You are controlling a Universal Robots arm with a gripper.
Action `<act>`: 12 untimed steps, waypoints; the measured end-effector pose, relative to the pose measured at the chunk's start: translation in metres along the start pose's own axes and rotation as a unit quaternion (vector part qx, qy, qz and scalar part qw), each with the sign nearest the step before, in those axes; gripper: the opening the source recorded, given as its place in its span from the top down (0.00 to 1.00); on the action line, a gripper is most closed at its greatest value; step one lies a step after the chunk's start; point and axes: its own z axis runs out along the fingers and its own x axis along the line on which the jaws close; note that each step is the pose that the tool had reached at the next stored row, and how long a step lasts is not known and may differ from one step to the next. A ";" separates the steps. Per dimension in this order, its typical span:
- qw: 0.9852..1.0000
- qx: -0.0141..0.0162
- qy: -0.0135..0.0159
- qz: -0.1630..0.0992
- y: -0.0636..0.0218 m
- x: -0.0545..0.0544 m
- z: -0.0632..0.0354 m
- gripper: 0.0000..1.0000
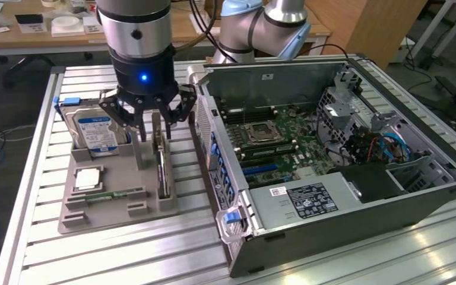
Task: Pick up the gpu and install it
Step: 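Pick up the gpu and move the gpu toward the slot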
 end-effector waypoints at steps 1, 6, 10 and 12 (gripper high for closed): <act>1.000 0.000 0.000 0.000 -0.0002 0.000 0.0017 0.53; 1.000 0.000 0.000 0.000 -0.0010 0.000 0.0109 0.53; 1.000 0.000 0.000 0.000 -0.0015 0.000 0.0180 0.53; 1.000 0.000 0.000 0.000 -0.0017 0.000 0.0195 0.53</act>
